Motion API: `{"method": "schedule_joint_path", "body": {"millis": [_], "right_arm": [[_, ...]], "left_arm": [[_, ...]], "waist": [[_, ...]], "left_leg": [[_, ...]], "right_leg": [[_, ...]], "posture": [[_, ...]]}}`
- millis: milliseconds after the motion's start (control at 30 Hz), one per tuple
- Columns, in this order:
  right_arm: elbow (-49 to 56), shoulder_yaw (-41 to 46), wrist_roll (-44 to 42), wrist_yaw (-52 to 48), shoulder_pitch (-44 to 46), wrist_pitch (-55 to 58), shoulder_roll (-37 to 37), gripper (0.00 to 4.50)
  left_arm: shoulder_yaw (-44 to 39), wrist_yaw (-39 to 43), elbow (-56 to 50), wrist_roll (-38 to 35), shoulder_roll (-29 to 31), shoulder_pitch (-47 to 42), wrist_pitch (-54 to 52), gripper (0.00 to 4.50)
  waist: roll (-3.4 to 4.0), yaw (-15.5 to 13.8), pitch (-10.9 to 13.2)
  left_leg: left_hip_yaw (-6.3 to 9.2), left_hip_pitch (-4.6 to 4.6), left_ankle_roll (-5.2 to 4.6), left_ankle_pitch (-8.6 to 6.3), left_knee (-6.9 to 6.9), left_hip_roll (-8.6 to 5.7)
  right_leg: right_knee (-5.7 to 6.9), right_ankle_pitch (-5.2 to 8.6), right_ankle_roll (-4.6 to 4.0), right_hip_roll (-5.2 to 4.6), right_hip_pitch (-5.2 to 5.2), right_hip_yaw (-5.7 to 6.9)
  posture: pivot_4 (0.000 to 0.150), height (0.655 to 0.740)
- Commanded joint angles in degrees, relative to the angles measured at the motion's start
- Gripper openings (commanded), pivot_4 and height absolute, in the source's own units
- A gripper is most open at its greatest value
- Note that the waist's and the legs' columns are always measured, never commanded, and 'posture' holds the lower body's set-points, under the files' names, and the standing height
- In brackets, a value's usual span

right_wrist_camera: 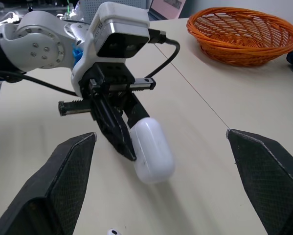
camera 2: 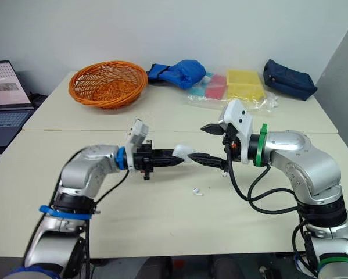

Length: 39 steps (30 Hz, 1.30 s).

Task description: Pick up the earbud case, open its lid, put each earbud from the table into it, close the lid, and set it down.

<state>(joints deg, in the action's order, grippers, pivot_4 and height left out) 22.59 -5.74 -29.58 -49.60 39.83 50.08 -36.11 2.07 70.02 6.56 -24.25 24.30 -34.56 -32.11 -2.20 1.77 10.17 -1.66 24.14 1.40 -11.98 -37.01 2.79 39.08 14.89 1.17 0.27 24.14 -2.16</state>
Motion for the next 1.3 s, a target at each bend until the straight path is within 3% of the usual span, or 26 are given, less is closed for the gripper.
{"method": "schedule_joint_path", "body": {"millis": [33,667,1300], "right_arm": [[-3.41,-2.35,2.88,-2.4,2.59,-3.81,-1.66,4.47],[-11.2,-3.02,6.39,-1.75,7.45,-4.98,-0.79,4.47],[-12.1,2.5,0.98,-2.23,9.91,1.71,-1.84,4.47]], "left_arm": [[-1.37,-3.94,-6.84,-2.19,-1.35,0.63,1.21,0.74],[-0.16,-5.17,-8.52,-5.33,0.1,1.22,0.77,0.74],[0.17,-4.28,-5.09,-4.61,-0.5,1.11,4.64,0.74]], "waist": [[0.0,0.01,0.0],[0.0,-0.01,0.0],[0.0,-0.02,0.0]], "left_leg": [[-0.02,-0.04,0.0,0.0,0.0,0.0],[-0.12,-0.11,0.0,0.0,0.05,0.01],[-0.15,-0.1,0.0,0.0,0.07,0.0]], "right_leg": [[0.0,-0.01,0.0,0.01,-0.02,-0.03],[-0.04,-0.01,0.01,0.03,-0.03,-0.11],[-0.07,-0.01,0.01,0.02,-0.03,-0.13]], "posture": [[0.15,0.74],[0.15,0.74],[0.15,0.74]]}}
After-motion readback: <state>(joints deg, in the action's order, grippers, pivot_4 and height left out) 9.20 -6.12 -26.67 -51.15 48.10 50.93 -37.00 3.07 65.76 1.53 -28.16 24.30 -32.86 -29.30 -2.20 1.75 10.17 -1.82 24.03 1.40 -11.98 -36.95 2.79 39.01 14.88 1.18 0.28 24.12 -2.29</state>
